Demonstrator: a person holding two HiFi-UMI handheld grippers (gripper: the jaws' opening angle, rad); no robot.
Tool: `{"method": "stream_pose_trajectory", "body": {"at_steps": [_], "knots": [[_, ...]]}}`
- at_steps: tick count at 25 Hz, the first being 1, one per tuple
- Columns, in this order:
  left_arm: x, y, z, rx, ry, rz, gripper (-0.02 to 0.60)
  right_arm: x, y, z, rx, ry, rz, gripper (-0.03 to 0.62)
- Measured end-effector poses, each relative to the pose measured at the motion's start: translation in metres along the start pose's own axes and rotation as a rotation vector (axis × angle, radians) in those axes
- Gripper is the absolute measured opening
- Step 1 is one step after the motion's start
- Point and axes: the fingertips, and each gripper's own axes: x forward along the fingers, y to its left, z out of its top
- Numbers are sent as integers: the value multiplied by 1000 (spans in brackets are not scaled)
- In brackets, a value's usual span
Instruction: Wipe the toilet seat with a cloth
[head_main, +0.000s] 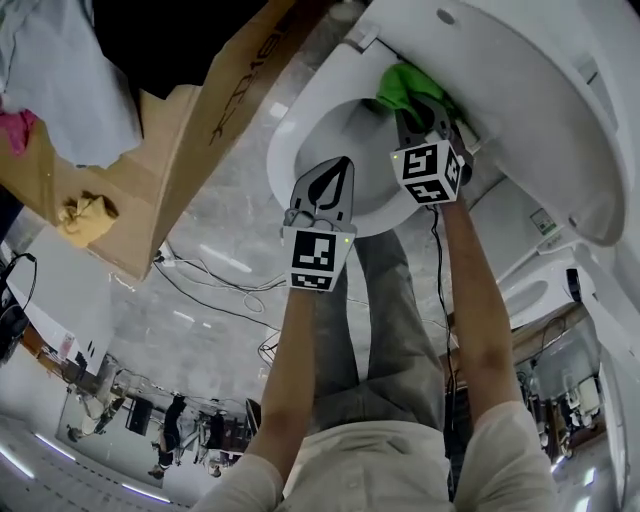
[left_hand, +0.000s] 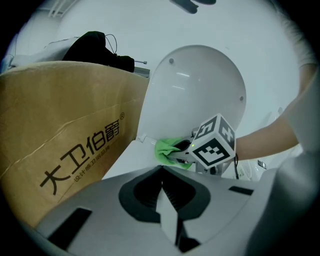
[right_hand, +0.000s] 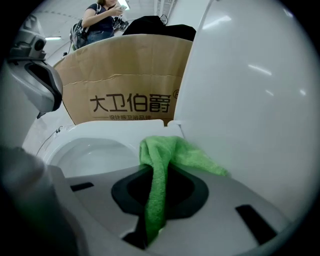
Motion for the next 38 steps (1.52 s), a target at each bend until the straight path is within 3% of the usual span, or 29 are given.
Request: {"method": "stream_pose_trajectory", "body": {"at_steps": [13,20,30,38], "knots": [[-24,27,13,-23,-61,56,12,29,17,40,-40,-19,36,43],[-51,42,27,-22,-109,93,12,8,34,77,-58,-102,41,43],[-117,26,71,27,-181,122,12,-103,32,126,-45,-231,-20,43],[-193,-12,140,98,-245,106,12,-237,24,181,14,-354,-72,43]]}}
